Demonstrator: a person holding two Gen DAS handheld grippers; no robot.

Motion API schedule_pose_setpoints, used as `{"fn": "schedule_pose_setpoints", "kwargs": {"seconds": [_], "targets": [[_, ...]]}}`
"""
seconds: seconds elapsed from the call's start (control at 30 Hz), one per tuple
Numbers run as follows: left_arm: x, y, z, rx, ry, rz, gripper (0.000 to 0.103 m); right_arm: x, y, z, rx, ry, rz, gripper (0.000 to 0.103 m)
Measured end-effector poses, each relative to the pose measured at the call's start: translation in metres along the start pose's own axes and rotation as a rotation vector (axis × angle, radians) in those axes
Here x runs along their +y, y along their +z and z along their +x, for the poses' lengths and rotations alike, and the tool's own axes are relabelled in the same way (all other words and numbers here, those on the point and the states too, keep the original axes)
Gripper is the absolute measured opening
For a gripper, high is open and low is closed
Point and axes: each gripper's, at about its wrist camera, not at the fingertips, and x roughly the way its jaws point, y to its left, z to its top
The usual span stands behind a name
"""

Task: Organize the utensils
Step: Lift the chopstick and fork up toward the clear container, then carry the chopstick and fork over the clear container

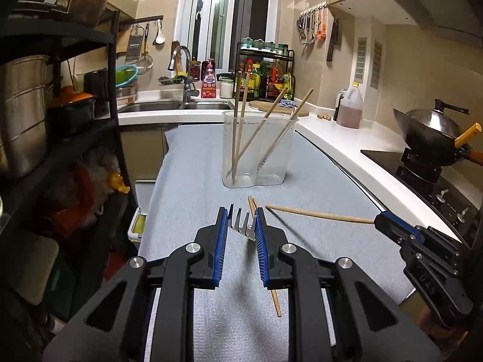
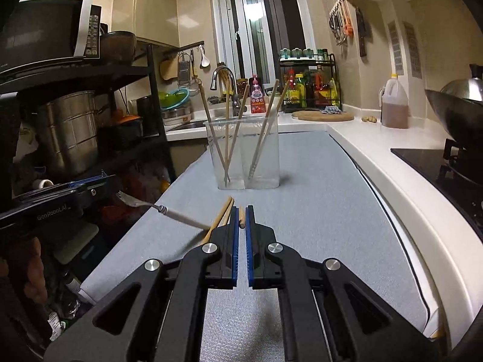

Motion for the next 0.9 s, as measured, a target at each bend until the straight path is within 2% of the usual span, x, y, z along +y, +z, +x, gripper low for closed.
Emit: {"fn": "schedule_pose_setpoints", "kwargs": {"seconds": [0.2,0.23,0.3,0.47,0.67,0.9], "targets": [[0.002,0.013,-0.007,0.000,-0.002,0.006,0.014,-0.003,0.018,-0.001,0.044,0.008,0.030,0.004],[0.003,0.015,-0.008,0.001,-0.002,0.009,0.007,-0.004,0.021,-0.002,0.041,0.006,0.032,0.004],[0.003,0.018,-0.008,0.002,-0.003,0.021,0.003,-0.004,0.026,-0.005,0.024,0.000,0.027,0.004],[0.007,0.020,0.000,0.013,0.003,0.023,0.001,-0.005,0.034,-0.005,0.007,-0.016,0.007,0.004],[0.021,0.013,0.003,0.026,-0.009,-0.051,0.002,-0.013,0.023,0.001,0.049,-0.019,0.051,0.004],[0.016,0.028,-0.006,-0.008,-0.010,-0.014,0.001,-0.015,0.038,-0.006,0.009,-0.015,0.038,0.004]]}}
